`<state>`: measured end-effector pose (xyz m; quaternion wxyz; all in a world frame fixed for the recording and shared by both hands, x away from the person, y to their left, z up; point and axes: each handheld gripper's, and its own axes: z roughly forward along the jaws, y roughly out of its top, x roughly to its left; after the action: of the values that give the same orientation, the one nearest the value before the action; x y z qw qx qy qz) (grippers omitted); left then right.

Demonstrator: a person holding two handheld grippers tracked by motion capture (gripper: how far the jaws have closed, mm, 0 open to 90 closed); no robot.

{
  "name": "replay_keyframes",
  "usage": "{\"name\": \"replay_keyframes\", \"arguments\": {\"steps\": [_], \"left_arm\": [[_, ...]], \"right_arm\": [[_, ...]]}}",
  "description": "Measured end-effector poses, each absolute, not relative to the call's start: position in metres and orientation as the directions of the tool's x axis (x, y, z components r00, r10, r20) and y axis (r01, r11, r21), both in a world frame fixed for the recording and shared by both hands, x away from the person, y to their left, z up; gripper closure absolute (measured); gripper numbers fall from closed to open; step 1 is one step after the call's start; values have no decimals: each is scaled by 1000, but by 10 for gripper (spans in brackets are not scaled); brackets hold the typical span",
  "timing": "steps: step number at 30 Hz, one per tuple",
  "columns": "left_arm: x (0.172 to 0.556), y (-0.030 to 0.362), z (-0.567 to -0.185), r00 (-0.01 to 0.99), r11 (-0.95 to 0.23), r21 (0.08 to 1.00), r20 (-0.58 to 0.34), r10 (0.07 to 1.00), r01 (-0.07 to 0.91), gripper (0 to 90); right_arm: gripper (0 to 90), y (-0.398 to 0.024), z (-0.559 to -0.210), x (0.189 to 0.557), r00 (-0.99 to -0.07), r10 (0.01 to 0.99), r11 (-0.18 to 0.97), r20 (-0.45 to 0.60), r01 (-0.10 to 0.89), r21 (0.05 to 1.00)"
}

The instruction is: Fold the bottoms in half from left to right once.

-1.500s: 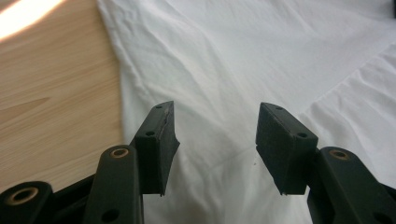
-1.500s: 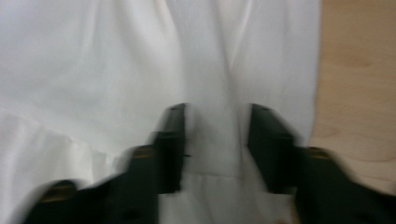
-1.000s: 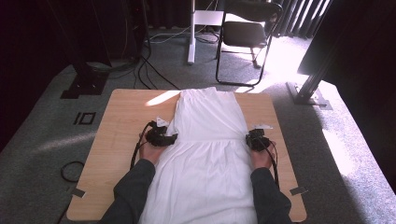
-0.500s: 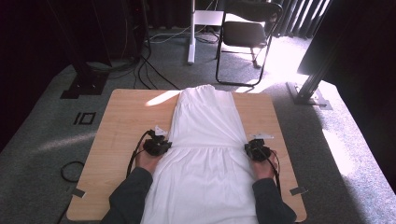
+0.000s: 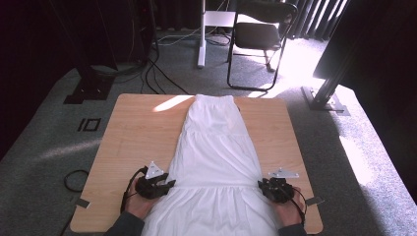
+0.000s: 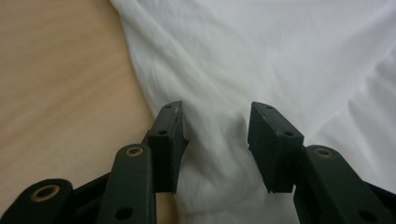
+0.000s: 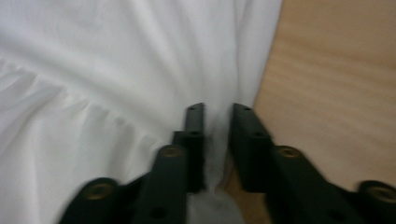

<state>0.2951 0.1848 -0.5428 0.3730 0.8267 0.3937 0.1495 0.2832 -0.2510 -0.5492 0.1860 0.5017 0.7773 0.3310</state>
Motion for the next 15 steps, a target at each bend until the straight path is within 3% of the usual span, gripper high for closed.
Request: {"name": "replay_keyframes", "arguments": {"steps": [3,8,13,15], "left_arm": [[303,187,-532,625,-369,773,-45,780,517,517],[330,176,-530,616,-378,763,-34,787,524,512],[338,169,-539,623,-384,743,-56,781,548,500],[338,166,-542,629,-390,738,-59,775,550,497]], "right_arm": [[635,-251,-537,298,-448,892,249,60,598,761],[681,-229,-523,350,-514,857,305,34,560,770],[593,-201,-531,399,-534,844,339,42,594,730],[610,-197,-536,410,-538,841,350,57,620,702]]}}
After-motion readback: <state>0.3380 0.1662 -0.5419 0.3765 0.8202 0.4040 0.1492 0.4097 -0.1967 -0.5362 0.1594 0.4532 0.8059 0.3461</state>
